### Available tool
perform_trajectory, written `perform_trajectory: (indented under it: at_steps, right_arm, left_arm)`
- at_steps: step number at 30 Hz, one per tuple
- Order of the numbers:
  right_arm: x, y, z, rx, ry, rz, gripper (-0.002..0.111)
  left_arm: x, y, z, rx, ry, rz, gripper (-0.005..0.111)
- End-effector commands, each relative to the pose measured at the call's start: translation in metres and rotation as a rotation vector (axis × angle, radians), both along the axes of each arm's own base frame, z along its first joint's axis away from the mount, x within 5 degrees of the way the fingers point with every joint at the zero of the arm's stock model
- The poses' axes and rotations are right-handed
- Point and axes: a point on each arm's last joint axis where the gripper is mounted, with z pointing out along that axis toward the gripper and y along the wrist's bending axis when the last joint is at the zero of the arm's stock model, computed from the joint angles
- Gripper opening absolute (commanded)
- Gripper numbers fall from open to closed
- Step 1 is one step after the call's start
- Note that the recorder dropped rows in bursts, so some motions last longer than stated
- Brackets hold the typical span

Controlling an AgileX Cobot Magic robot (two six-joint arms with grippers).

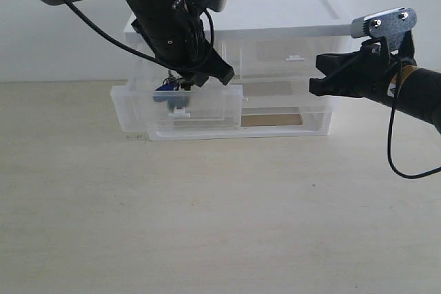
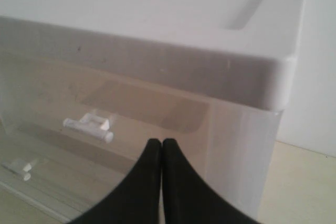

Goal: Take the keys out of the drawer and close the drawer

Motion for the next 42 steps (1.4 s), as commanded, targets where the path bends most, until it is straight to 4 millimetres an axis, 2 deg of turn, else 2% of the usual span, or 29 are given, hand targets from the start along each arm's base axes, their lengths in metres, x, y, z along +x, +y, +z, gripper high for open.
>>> perform_trajectory:
  at_steps: [1,6,13,14,17,19,20,23,26,28,42]
  right_arm:
    - [0.006,-0.007,0.003,0.035,0.001,-0.068,0.0]
    - [0.006,-0.007,0.003,0.034,0.0,-0.068,0.0]
    - [0.006,-0.008,0.003,0.04,0.0,-0.079,0.0]
    - [0.006,-0.008,0.003,0.04,0.0,-0.079,0.0]
    - [0.006,-0.008,0.003,0.04,0.0,-0.079,0.0]
    - [0.006,-0.008,0.003,0.039,0.001,-0.079,0.0]
    - [0.006,-0.008,0.003,0.039,0.001,-0.079,0.0]
    - [0.006,-0.008,0.003,0.039,0.001,-0.079,0.0]
    - [0.006,-0.008,0.003,0.039,0.001,-0.079,0.0]
    - [0.006,-0.008,0.003,0.039,0.001,-0.079,0.0]
    - [0.006,-0.008,0.003,0.039,0.001,-0.079,0.0]
  left_arm:
    - [0.004,0.009,-0.008,0.061,0.022,-0.009,0.004]
    - [0.002,0.011,0.003,0.061,-0.007,-0.011,0.004]
    - [-0.012,0.02,0.052,-0.006,-0.111,-0.011,0.004]
    - [-0.017,0.023,0.067,-0.026,-0.143,-0.012,0.004]
    - [-0.024,0.028,0.084,-0.046,-0.173,-0.013,0.004]
    - [-0.03,0.031,0.088,-0.03,-0.154,-0.031,0.004]
    - [-0.034,0.03,0.087,-0.032,-0.106,-0.041,0.004]
    - [-0.028,0.024,0.07,-0.041,-0.063,-0.043,0.009]
    - [-0.018,0.018,0.044,-0.003,-0.015,-0.046,0.038]
    - [-0.015,0.016,0.035,0.012,0.0,-0.043,0.047]
    - [0.0,0.019,0.0,0.123,0.036,0.051,0.05]
